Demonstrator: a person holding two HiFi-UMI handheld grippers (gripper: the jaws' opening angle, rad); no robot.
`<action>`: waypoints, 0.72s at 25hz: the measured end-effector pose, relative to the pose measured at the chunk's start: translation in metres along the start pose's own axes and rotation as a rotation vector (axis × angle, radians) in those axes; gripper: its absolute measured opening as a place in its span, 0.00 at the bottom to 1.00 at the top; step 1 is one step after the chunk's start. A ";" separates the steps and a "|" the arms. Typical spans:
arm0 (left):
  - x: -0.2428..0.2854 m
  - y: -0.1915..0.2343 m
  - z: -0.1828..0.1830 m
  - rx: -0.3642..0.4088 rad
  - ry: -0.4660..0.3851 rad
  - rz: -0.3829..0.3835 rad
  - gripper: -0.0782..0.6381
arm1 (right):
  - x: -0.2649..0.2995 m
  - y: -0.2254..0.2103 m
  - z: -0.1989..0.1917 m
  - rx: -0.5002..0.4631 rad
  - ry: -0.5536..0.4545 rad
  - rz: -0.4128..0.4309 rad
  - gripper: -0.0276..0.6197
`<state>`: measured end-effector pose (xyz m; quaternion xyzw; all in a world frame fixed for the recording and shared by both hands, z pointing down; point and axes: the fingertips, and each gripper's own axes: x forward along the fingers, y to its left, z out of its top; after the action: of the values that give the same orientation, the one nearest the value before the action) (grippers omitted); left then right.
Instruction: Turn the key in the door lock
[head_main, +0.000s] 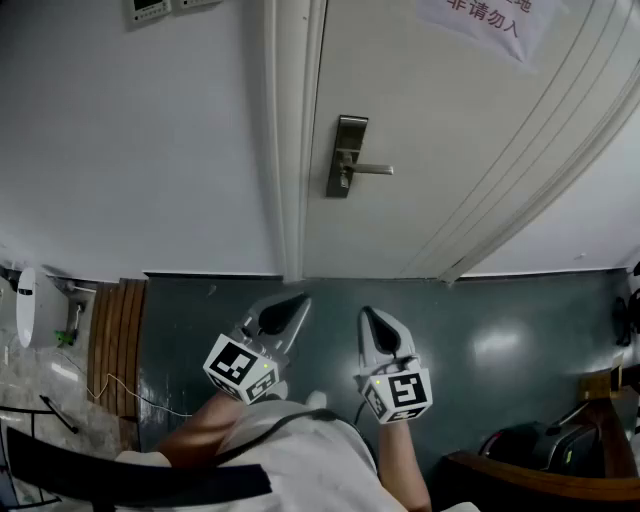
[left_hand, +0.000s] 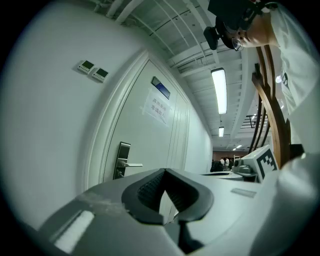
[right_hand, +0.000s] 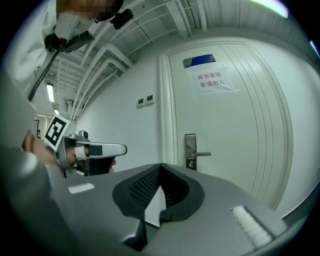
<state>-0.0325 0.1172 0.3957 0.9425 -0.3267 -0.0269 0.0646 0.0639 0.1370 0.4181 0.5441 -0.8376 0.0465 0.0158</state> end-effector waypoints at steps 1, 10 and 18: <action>0.001 -0.001 0.000 0.000 0.000 0.000 0.12 | 0.000 -0.001 0.000 0.001 -0.001 0.001 0.05; 0.009 -0.010 -0.002 -0.002 0.001 0.011 0.12 | -0.007 -0.011 -0.004 0.010 0.008 0.012 0.05; 0.015 -0.011 -0.009 -0.007 0.007 0.034 0.12 | -0.007 -0.021 -0.009 0.020 0.019 0.031 0.05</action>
<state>-0.0133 0.1178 0.4031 0.9366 -0.3426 -0.0235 0.0693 0.0855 0.1355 0.4280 0.5308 -0.8452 0.0603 0.0177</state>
